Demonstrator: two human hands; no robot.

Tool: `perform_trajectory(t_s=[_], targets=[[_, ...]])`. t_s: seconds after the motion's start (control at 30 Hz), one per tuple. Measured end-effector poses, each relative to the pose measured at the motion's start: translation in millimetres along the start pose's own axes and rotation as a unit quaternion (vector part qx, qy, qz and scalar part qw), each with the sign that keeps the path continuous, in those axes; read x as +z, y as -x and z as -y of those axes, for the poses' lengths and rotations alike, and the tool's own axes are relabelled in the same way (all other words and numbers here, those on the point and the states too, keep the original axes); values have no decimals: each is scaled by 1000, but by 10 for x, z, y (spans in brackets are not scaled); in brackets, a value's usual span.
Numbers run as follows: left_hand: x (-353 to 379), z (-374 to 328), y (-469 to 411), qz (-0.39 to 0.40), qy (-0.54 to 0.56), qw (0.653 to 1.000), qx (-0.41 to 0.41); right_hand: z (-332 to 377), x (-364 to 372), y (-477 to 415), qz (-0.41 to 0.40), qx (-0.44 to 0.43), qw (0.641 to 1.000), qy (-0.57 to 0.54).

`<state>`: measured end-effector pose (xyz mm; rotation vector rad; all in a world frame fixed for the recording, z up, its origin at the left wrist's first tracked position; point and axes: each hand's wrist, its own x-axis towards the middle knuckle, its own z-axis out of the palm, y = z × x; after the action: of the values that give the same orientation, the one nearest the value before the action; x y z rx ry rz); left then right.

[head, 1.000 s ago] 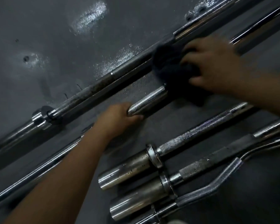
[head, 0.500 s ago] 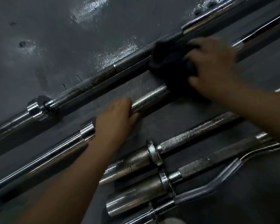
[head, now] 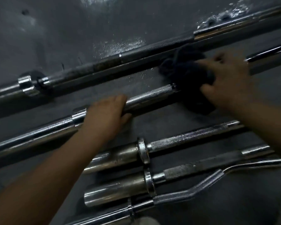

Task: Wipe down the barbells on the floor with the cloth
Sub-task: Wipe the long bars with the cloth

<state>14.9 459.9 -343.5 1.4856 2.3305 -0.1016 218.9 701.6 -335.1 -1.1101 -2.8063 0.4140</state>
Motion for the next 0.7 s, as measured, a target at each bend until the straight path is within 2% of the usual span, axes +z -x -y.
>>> perform_trajectory(t_s=[0.1,0.17,0.2,0.27,0.33,0.37,0.43,0.47,0.53,0.57,0.63,0.7], targets=[[-17,285,244,-47,0,999,-15,-138,33,2,-45,80,996,4],[-3,491,411,-52,48,995,-75,177,190,44,-50,124,990,-53],[39,554,473,-62,68,992,-92,434,279,77,-49,118,988,-81],[99,571,513,-94,97,986,-98,1055,483,147,-25,34,993,-114],[78,533,477,-114,170,969,-135,1724,693,226,24,-71,989,-130],[55,543,460,-125,215,953,-173,2033,777,272,48,-106,984,-132],[58,620,436,-137,315,906,-248,2402,850,338,82,-123,982,-120],[81,659,434,-148,377,877,-259,2413,844,342,97,-131,981,-102],[96,683,450,-208,468,821,-253,2150,726,297,138,-201,969,-42],[110,678,464,-230,477,810,-253,1952,627,230,168,-235,957,-22],[140,639,497,-260,443,821,-251,1566,418,66,207,-256,944,4],[122,595,493,-289,398,831,-260,1202,230,-16,209,-238,948,43]])
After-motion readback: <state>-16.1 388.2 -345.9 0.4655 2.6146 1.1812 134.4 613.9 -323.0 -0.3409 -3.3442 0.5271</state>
